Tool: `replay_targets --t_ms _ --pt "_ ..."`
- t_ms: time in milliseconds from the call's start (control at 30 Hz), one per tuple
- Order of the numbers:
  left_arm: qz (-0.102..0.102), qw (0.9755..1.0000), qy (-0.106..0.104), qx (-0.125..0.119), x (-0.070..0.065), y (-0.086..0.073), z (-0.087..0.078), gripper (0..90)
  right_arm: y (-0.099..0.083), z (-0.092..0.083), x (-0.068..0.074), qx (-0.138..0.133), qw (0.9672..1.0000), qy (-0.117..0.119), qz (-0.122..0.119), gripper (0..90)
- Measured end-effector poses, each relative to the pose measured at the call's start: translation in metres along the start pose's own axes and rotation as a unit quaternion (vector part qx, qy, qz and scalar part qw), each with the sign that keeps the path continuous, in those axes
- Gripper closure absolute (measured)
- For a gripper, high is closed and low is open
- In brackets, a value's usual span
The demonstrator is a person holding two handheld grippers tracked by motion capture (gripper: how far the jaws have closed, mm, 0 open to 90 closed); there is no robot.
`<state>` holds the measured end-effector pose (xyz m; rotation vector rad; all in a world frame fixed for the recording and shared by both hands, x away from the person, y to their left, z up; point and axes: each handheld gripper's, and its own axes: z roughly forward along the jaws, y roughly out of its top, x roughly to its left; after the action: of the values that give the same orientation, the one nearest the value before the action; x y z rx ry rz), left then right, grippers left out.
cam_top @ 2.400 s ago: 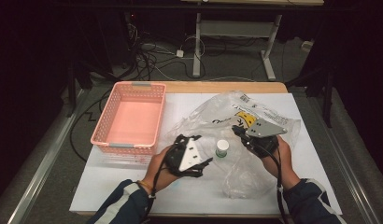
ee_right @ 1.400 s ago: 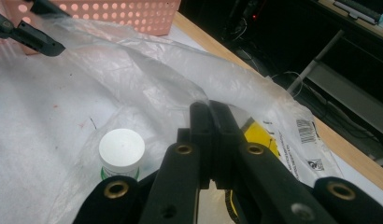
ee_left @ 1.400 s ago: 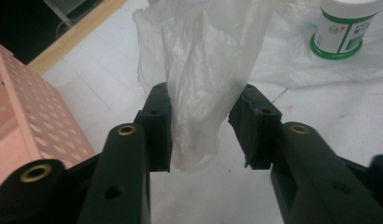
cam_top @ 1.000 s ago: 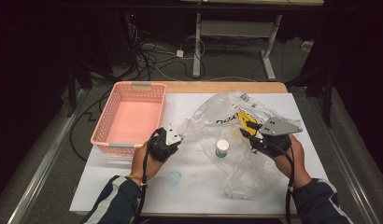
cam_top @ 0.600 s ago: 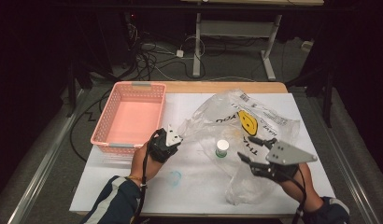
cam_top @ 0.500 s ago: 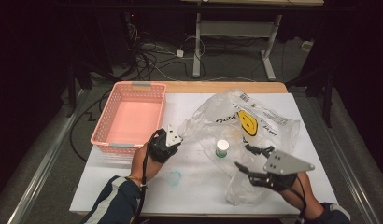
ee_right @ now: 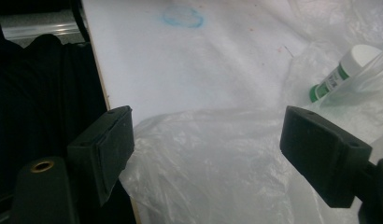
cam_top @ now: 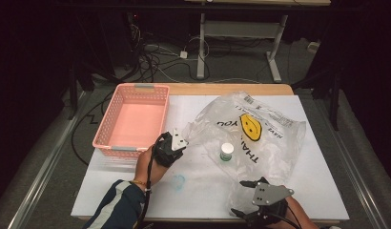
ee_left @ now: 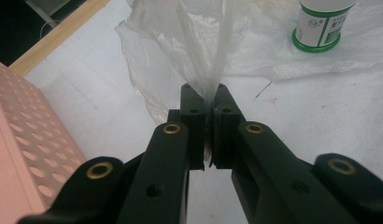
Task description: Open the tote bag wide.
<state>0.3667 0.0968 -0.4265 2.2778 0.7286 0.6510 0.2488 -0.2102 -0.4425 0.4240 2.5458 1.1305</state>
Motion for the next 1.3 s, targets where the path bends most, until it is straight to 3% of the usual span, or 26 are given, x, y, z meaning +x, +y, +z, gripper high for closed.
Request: replay_targets --t_ms 100,167,267,333,367,400,467,500,533,700,767,800,833,867,1067,1167,1200,1300 --pt "-0.001 1.0000 0.000 0.000 0.000 0.000 0.000 84.0 0.001 -0.001 0.003 0.000 0.9998 0.021 -0.006 16.3" --pt "-0.001 1.0000 0.000 0.000 0.000 -0.001 0.000 84.0 0.007 -0.011 0.005 -0.033 0.9991 0.022 -0.011 16.3" --pt "-0.002 1.0000 0.000 0.000 0.000 -0.001 0.000 83.9 0.010 -0.017 0.007 -0.049 0.9985 0.017 -0.017 16.5" --pt "0.003 1.0000 0.002 -0.001 0.000 0.000 0.000 83.9 0.008 -0.013 0.009 -0.032 0.9990 0.022 -0.023 16.3" --pt "0.004 1.0000 0.001 -0.001 0.000 0.000 0.000 83.9 0.003 -0.004 0.011 -0.010 0.9994 0.019 -0.028 18.6" --pt "0.002 1.0000 0.000 -0.004 -0.001 0.000 0.001 83.9 0.003 -0.004 0.011 -0.010 0.9994 0.019 -0.028 18.6" --pt "0.007 1.0000 0.000 -0.003 -0.001 0.001 0.000 83.9 -0.003 0.004 0.007 0.013 0.9996 0.002 -0.026 28.6" --pt "0.008 1.0000 0.000 -0.002 -0.001 0.001 0.000 83.9 -0.008 0.007 0.002 0.020 0.9994 -0.003 -0.028 50.0" --pt "0.007 1.0000 -0.001 -0.002 -0.001 0.000 0.000 83.9 -0.008 0.007 0.002 0.020 0.9994 -0.003 -0.028 50.0" --pt "0.003 1.0000 -0.003 -0.003 -0.001 0.000 0.001 83.9 -0.008 0.004 -0.007 0.031 0.9986 -0.034 -0.027 82.3" --pt "0.004 1.0000 0.000 -0.006 0.000 0.001 -0.001 83.9 -0.006 -0.001 -0.011 0.017 0.9981 -0.051 -0.029 86.4" --pt "0.003 1.0000 0.000 -0.009 0.001 0.001 -0.002 84.0 -0.003 -0.008 -0.015 -0.003 0.9972 -0.070 -0.028 87.1" --pt "0.000 0.9999 0.001 -0.011 0.001 0.001 -0.003 84.0 -0.003 -0.008 -0.015 -0.003 0.9972 -0.070 -0.028 87.1" --pt "0.001 0.9999 0.002 -0.013 0.001 0.001 -0.003 83.9 0.000 -0.016 -0.018 -0.029 0.9954 -0.088 -0.023 87.3" --pt "-0.002 0.9997 0.002 -0.023 0.002 0.004 -0.008 84.0 0.006 -0.028 -0.024 -0.066 0.9904 -0.119 -0.020 87.5" --pt "0.001 0.9995 0.003 -0.031 0.003 0.007 -0.012 83.9 0.010 -0.036 -0.029 -0.084 0.9871 -0.136 -0.017 87.7" --pt "-0.002 0.9993 0.005 -0.036 0.004 0.008 -0.013 83.9 0.013 -0.041 -0.032 -0.096 0.9842 -0.148 -0.017 87.7" --pt "-0.002 0.9991 0.004 -0.042 0.005 0.011 -0.015 83.9 0.017 -0.046 -0.037 -0.107 0.9816 -0.157 -0.015 87.7"
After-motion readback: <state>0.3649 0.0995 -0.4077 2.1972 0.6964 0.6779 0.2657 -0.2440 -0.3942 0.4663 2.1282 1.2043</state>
